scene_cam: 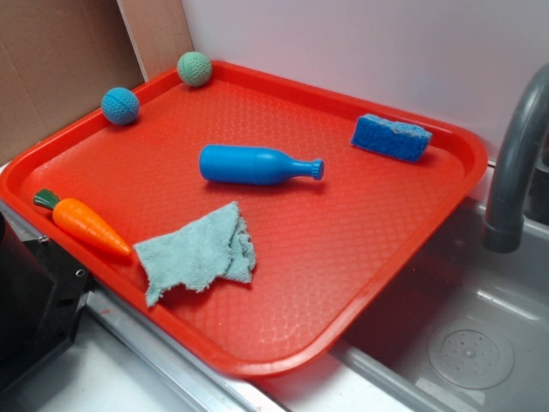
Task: Grab the blue bottle.
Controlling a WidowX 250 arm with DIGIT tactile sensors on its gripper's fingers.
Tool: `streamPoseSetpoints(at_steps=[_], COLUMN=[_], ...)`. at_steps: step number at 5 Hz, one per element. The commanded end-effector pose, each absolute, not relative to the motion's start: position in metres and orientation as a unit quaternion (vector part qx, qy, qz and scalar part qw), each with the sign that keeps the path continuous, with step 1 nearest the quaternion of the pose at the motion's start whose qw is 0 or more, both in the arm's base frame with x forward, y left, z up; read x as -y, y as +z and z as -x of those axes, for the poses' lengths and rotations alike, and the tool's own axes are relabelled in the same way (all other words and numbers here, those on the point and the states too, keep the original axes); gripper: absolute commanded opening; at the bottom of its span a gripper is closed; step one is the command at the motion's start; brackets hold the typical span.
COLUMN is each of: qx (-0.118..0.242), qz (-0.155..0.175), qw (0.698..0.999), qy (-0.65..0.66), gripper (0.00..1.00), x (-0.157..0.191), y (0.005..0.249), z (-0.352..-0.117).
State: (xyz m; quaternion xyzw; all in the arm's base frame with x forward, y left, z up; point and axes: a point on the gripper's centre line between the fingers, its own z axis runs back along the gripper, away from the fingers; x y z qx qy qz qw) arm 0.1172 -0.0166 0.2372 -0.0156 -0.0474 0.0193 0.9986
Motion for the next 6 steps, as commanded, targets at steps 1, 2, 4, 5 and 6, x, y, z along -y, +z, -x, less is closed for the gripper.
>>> streamPoseSetpoints(at_steps=[1, 2, 4, 5, 6], qx=[0.047, 0.018, 0.043, 0.08, 0.073], qz=[0.016, -0.004, -0.05, -0.086, -0.065], qw=[0.999, 0.999, 0.963, 0.918, 0.884], qy=[0.019, -0.027, -0.262, -0.378, -0.457], gripper=[1.0, 1.0, 1.0, 1.0, 1.0], x=[0.017, -0.003, 0.042, 0.063, 0.062], y=[0.237, 0.187, 0.129, 0.105, 0.088], z=[-0.117, -0.167, -0.267, -0.262, -0.242])
